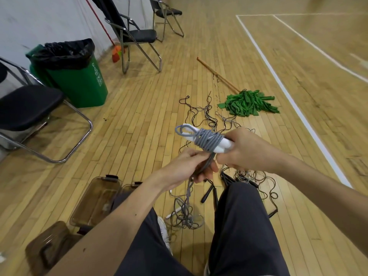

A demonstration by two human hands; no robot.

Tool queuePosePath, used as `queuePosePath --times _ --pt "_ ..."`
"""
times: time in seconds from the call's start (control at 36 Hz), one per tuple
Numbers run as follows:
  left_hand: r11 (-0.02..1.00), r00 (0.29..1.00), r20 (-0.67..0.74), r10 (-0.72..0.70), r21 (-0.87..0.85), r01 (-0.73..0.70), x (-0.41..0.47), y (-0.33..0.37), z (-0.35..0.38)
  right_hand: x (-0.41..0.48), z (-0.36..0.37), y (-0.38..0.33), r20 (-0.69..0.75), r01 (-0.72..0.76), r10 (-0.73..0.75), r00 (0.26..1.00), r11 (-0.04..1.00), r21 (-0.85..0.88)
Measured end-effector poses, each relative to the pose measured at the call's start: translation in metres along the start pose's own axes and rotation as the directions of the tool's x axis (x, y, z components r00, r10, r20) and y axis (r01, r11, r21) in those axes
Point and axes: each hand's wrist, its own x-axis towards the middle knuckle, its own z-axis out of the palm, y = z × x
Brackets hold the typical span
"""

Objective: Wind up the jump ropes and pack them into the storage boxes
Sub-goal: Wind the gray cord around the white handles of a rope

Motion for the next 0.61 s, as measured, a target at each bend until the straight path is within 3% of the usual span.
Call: queuePosePath --times 0.22,0.39,0.61 --pt "0.989 0.994 0.104 0.041 -0.143 -0.026 -0.002 -0.002 0.002 0.007 -0.003 0.015 -0.034 -0.013 0.012 0.999 1.000 -0.018" --pt "0.987 0.983 0.184 -0.014 -0.155 0.043 -0.003 -0.007 0.002 0.015 -0.005 0.027 -0.134 -0.016 -0.014 0.991 0.976 -0.216" --pt "0.995 0.987 0.158 -0.030 0.100 0.014 -0.001 -0.008 0.004 0.026 0.001 0.043 -0.140 -0.075 0.028 0.990 0.938 -0.338"
